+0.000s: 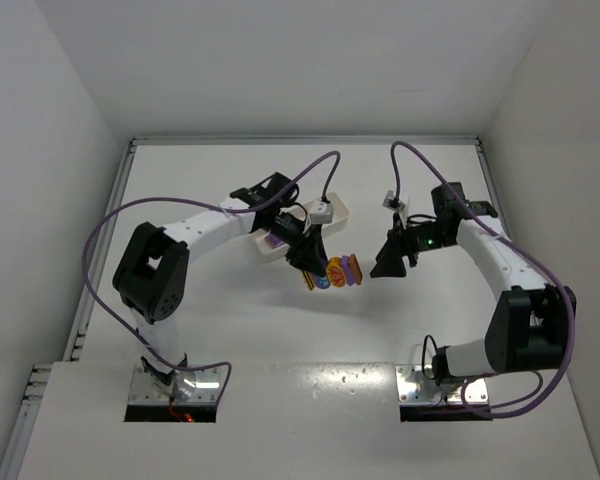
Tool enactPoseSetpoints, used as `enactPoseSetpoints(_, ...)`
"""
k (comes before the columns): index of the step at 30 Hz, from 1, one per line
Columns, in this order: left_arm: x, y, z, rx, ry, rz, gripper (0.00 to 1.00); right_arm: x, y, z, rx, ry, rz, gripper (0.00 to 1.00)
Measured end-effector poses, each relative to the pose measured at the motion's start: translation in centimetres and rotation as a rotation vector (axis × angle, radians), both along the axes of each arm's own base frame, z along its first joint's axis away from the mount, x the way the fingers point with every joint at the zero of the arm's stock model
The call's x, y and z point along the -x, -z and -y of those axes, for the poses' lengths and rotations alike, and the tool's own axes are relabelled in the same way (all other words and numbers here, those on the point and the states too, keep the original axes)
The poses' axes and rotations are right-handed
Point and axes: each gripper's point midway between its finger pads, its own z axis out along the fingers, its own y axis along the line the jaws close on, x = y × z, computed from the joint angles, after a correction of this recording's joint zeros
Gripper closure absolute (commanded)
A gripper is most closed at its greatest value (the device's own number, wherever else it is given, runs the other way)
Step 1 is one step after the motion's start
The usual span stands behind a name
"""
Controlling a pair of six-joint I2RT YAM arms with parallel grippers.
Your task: Sort the legos into containers by color
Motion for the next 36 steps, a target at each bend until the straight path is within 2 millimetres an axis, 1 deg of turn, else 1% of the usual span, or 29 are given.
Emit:
enactPoseSetpoints(7,0.4,-0.9,0.2,0.022,0.006,-0.045,0.88,0.4,-1.4,-2.2,-0.061,-0.093,0.011,0.31)
enactPoseSetpoints(10,0.4,-1.3,0.3,0.033,0.011,-0.05,0.88,0.7,-1.5,-3.2,-0.071,-0.137,0.002,0.31)
enactPoseSetpoints(13,0.4,-1.5,0.4,0.038,0.011,-0.052,0.88,1.0,-1.1,-3.9,-0.071,-0.165,-0.023,0.33)
enactPoseSetpoints(15,0.3,-1.7,0.4,0.042,0.012,-0.052,0.88,1.3,-0.9,-4.4,-0.07,-0.185,-0.039,0.39)
enactPoseSetpoints(16,0.3,-1.7,0.5,0.043,0.012,-0.052,0.88,1.4,-0.7,-4.6,-0.069,-0.194,-0.046,0.53)
enactPoseSetpoints(19,0.4,-1.7,0.4,0.039,0.01,-0.056,0.88,1.6,-0.6,-4.9,-0.069,-0.208,-0.055,0.7)
enactPoseSetpoints(20,0.5,-1.6,0.4,0.033,0.008,-0.067,0.88,1.5,-0.5,-4.9,-0.069,-0.212,-0.051,0.8)
enactPoseSetpoints(21,0.5,-1.6,0.3,0.031,0.008,-0.073,0.88,1.4,-0.6,-4.9,-0.069,-0.214,-0.046,0.83)
enactPoseSetpoints(27,0.3,-1.6,0.4,0.043,0.007,-0.066,0.88,1.0,-0.8,-4.6,-0.073,-0.199,-0.03,0.92)
enactPoseSetpoints(29,0.2,-1.7,0.5,0.056,0.014,-0.058,0.88,0.8,-1.2,-4.2,-0.071,-0.184,-0.007,0.94)
enactPoseSetpoints(33,0.8,-0.4,0.0,0.029,0.01,-0.074,0.88,0.1,-2.5,-2.5,-0.055,-0.118,0.064,0.94)
enactPoseSetpoints(36,1.1,0.2,-0.3,0.011,0.008,-0.09,0.88,-0.1,-3.0,-1.5,-0.04,-0.08,0.098,0.94)
